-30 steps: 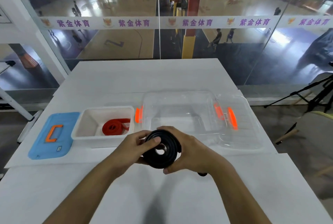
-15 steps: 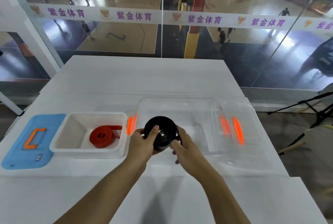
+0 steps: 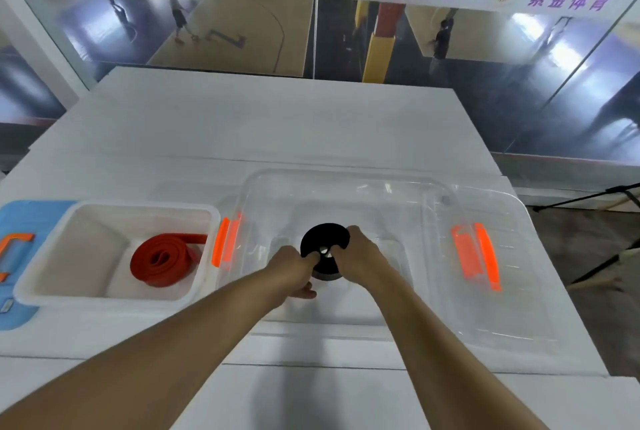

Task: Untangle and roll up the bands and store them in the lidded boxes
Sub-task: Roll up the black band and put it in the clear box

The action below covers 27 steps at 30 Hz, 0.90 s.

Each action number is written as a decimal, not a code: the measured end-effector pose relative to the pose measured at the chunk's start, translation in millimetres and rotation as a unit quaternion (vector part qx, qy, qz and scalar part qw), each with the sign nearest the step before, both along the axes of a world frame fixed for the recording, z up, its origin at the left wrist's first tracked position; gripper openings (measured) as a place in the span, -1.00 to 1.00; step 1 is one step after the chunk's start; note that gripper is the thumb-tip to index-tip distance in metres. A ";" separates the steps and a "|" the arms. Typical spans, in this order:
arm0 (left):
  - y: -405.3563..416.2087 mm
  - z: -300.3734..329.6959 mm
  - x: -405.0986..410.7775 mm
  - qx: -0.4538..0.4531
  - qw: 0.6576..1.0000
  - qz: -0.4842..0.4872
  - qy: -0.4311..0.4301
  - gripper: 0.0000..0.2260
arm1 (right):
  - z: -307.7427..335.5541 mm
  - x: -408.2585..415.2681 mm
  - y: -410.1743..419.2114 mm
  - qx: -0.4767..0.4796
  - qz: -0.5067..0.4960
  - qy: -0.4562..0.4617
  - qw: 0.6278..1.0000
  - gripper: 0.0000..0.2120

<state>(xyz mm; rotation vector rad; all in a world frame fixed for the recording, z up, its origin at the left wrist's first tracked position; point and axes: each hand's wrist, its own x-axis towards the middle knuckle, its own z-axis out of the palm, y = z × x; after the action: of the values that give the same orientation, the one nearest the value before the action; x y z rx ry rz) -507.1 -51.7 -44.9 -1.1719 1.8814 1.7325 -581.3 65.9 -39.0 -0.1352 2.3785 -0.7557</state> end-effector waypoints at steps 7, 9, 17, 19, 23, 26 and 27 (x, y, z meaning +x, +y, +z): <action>-0.8 -44.3 -31.7 -0.077 0.997 -0.015 -0.014 -0.68 | -49.8 -35.3 -10.8 0.077 -0.010 -0.036 0.996 -0.51; 1.9 -53.7 -36.7 -0.079 0.996 -0.049 -0.014 -0.71 | -59.4 -44.6 -11.0 0.105 0.004 -0.019 0.994 -0.56; 10.4 -74.1 -47.2 -0.046 0.983 -0.178 -0.010 -0.79 | -83.0 -54.2 -0.1 0.264 0.050 0.093 0.959 -0.68; 8.6 -76.6 -49.2 -0.045 0.981 -0.187 -0.014 -0.82 | -86.0 -53.3 -2.2 0.276 0.063 0.115 0.952 -0.70; 1.7 -80.9 -46.1 -0.073 0.976 -0.205 -0.010 -0.73 | -87.8 -54.8 -1.2 0.213 0.040 0.109 0.970 -0.68; -2.1 -79.7 -43.1 -0.121 0.962 -0.246 -0.009 -0.69 | -79.2 -56.0 2.2 0.182 0.034 0.090 0.979 -0.62; -2.0 -75.3 -42.2 -0.144 0.952 -0.269 -0.009 -0.72 | -75.1 -55.9 3.3 0.186 0.045 0.084 0.978 -0.61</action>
<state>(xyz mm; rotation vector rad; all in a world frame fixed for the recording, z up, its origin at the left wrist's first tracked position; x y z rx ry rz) -549.3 -53.7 -120.3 -0.6544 2.2274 1.1776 -637.3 69.3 -114.1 -0.1538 2.6074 -0.2559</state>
